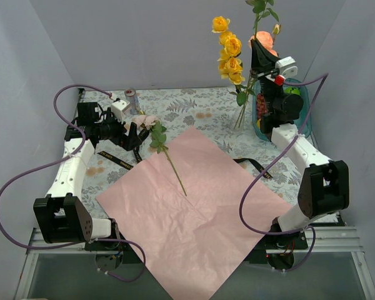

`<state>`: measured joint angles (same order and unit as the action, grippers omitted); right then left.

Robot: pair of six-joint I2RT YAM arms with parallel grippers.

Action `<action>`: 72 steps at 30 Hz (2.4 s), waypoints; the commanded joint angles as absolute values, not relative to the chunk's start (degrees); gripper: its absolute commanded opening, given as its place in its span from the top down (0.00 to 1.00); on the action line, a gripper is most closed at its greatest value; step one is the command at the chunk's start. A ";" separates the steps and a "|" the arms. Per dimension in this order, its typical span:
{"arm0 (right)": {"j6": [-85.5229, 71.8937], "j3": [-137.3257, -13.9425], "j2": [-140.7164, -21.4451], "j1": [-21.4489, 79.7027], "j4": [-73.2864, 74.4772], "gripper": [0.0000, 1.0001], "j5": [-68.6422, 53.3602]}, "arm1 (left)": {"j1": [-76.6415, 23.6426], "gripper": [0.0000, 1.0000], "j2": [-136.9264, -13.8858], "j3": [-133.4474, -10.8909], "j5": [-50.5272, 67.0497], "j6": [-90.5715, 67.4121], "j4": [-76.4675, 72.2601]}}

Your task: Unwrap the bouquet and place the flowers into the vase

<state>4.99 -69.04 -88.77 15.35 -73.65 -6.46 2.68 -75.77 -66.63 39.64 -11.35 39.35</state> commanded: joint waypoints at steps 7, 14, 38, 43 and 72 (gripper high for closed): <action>4.40 -73.30 -90.26 14.85 -96.41 0.99 -7.47 | 2.90 0.02 -75.76 -69.35 40.96 -10.46 40.25; 4.04 -73.65 -93.33 14.77 -100.89 0.99 -6.95 | 2.90 0.02 -77.60 -71.71 40.25 -10.11 42.27; 4.31 -72.60 -90.44 13.36 -105.29 0.99 -9.93 | 2.90 0.02 -81.21 -72.33 40.96 -8.00 43.77; 4.13 -72.16 -89.30 13.18 -105.12 0.99 -10.11 | 2.90 0.02 -81.74 -72.42 41.57 -8.26 43.51; 2.81 -72.24 -92.46 13.10 -108.37 0.99 -4.57 | 2.90 0.02 -82.53 -73.21 40.96 -8.00 43.95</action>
